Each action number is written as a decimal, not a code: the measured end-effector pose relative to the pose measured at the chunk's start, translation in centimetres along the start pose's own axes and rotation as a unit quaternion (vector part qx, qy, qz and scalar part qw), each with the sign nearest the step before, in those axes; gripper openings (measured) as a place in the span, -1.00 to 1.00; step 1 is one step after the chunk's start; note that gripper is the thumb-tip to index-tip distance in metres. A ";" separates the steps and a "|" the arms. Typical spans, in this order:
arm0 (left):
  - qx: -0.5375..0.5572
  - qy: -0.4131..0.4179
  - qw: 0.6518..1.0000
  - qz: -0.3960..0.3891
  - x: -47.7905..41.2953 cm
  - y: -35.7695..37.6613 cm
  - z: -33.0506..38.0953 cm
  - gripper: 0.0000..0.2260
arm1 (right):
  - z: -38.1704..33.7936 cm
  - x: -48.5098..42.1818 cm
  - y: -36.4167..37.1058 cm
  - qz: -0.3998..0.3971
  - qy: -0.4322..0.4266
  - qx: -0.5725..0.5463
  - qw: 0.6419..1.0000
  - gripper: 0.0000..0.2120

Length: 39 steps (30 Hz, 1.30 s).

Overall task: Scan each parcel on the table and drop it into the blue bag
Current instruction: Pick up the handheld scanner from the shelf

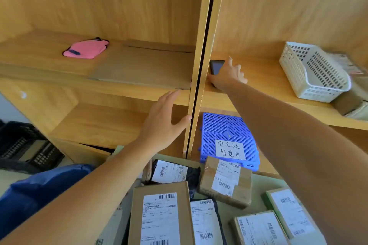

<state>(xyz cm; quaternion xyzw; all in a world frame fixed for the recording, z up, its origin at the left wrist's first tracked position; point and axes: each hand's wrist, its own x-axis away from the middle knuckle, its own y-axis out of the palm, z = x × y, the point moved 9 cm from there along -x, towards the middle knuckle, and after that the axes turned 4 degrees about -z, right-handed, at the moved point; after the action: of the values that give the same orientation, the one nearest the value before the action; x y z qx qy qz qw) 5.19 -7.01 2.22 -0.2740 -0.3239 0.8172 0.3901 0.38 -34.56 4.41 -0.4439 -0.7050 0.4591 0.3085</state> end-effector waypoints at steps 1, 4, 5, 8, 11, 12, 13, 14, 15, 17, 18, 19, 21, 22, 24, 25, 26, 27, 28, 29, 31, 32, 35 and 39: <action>0.007 0.002 1.000 0.005 -0.2 -0.1 0.0 -0.31 | -0.2 0.0 0.0 -0.003 -0.001 0.010 1.000 -0.05; 0.012 -0.006 1.000 0.007 -0.6 -0.4 -0.4 -0.29 | -0.1 -0.5 0.1 -0.008 0.011 0.031 0.999 -0.04; 0.010 -0.011 1.000 0.006 -0.6 -0.4 -0.7 -0.28 | -0.1 -0.7 0.2 -0.008 0.013 0.038 0.999 -0.03; 0.000 -0.017 1.000 0.010 -0.4 -0.8 -1.2 -0.28 | 0.0 -0.6 0.1 -0.006 0.006 0.052 0.999 -0.08; -0.013 -0.017 1.000 0.012 0.1 -1.2 -1.5 -0.29 | 0.4 -0.3 -0.3 -0.014 0.002 0.037 0.999 -0.12; -0.015 -0.014 1.000 0.008 0.2 -1.1 -1.6 -0.30 | 0.6 -0.2 -0.6 -0.015 -0.004 0.032 0.999 -0.11; -0.022 -0.013 1.000 0.000 0.5 -1.0 -1.8 -0.31 | 0.8 0.1 -0.9 -0.014 -0.013 0.026 0.999 -0.09; -0.031 -0.010 0.999 -0.011 1.0 -0.8 -2.0 -0.32 | 1.1 0.6 -1.3 -0.010 -0.025 0.018 0.999 -0.08; -0.043 -0.007 0.999 -0.027 1.5 -0.4 -2.4 -0.35 | 1.5 1.0 -1.9 -0.004 -0.035 0.004 0.999 -0.07; -0.074 -0.003 0.994 -0.078 2.6 1.0 -3.6 -0.39 | 2.4 2.4 -3.1 -0.001 -0.040 -0.050 0.998 -0.09; -0.088 -0.006 0.990 -0.113 3.3 1.9 -4.3 -0.42 | 3.0 3.4 -3.7 -0.001 -0.037 -0.091 0.995 -0.12; -0.101 -0.014 0.984 -0.149 4.0 2.8 -5.1 -0.44 | 3.6 4.2 -4.2 0.001 -0.033 -0.144 0.989 -0.14; -0.122 -0.028 0.968 -0.219 5.6 4.8 -6.8 -0.45 | 5.1 6.5 -4.8 0.010 -0.028 -0.280 0.959 -0.15; -0.128 -0.032 0.960 -0.247 6.4 5.7 -7.4 -0.44 | 5.7 8.0 -5.0 0.005 -0.032 -0.357 0.933 -0.15; -0.131 -0.031 0.948 -0.287 7.7 7.3 -8.4 -0.44 | 7.4 11.3 -4.1 -0.029 -0.050 -0.499 0.865 -0.21; -0.128 -0.029 0.945 -0.300 8.2 7.9 -8.7 -0.44 | 8.2 12.9 -3.6 -0.045 -0.059 -0.553 0.830 -0.25; -0.125 -0.025 0.942 -0.310 8.7 8.5 -8.7 -0.44 | 9.1 14.6 -2.9 -0.055 -0.064 -0.599 0.797 -0.29; -0.122 -0.021 0.941 -0.316 9.0 9.1 -8.5 -0.44 | 10.0 16.0 -2.0 -0.061 -0.062 -0.638 0.765 -0.31; -0.120 -0.018 0.939 -0.322 9.4 9.6 -8.1 -0.44 | 10.9 17.4 -1.1 -0.066 -0.055 -0.671 0.737 -0.32; -0.114 -0.016 0.938 -0.328 9.6 10.2 -7.7 -0.44 | 11.8 18.5 0.0 -0.067 -0.044 -0.688 0.721 -0.34; -0.102 -0.009 0.935 -0.340 10.2 11.5 -6.7 -0.44 | 13.8 20.8 2.1 -0.064 -0.020 -0.686 0.724 -0.37; -0.099 0.001 0.933 -0.346 10.4 12.2 -6.1 -0.43 | 14.8 21.8 3.1 -0.065 -0.006 -0.678 0.732 -0.37; -0.077 0.012 0.933 -0.353 10.9 14.3 -4.0 -0.43 | 18.2 24.4 6.6 -0.090 0.044 -0.667 0.738 -0.40; -0.026 0.021 0.947 -0.319 11.7 16.6 -0.5 -0.48 | 21.7 27.3 10.6 -0.156 0.102 -0.698 0.692 -0.43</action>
<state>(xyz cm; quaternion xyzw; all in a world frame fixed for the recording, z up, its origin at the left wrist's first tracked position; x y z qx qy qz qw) -8.51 -5.38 -12.78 -0.1834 -0.4073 0.6357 0.6296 -25.59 -15.92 -13.03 -0.4594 -0.8456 -0.2678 0.0475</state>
